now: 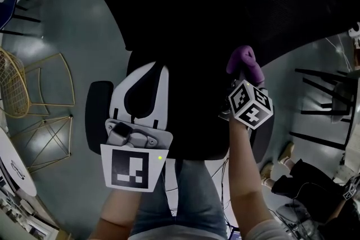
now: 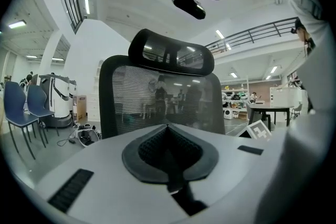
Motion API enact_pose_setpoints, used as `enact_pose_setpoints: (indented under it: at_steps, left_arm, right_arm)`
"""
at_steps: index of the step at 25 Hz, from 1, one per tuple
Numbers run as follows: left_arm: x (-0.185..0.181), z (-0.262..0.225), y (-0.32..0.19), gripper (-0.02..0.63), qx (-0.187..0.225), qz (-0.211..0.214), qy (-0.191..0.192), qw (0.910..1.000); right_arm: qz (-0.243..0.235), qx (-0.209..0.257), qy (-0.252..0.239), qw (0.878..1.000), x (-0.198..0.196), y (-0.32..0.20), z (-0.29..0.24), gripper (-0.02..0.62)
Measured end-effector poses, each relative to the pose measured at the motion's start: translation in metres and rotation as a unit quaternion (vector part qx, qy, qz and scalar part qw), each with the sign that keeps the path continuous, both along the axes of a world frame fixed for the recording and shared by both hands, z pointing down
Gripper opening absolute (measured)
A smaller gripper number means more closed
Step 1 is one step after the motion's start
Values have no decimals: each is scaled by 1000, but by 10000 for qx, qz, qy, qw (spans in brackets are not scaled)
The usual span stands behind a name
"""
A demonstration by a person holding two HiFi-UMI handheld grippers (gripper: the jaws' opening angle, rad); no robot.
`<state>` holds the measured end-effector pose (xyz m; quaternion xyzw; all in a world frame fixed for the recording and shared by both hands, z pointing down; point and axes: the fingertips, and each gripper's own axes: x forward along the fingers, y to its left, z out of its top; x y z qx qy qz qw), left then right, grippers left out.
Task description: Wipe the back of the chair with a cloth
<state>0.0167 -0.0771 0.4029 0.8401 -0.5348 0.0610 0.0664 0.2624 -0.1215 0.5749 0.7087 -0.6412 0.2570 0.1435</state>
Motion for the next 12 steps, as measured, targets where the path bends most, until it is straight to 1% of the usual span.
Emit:
enact_pose_setpoints:
  at_steps: [5, 12]
  left_arm:
    - [11, -2, 0, 14, -4, 52, -5, 10000]
    - [11, 0, -3, 14, -28, 54, -54, 10000]
  right_arm:
    - [102, -39, 58, 9999, 23, 6, 0, 54]
    - [170, -6, 132, 9998, 32, 11, -1, 54]
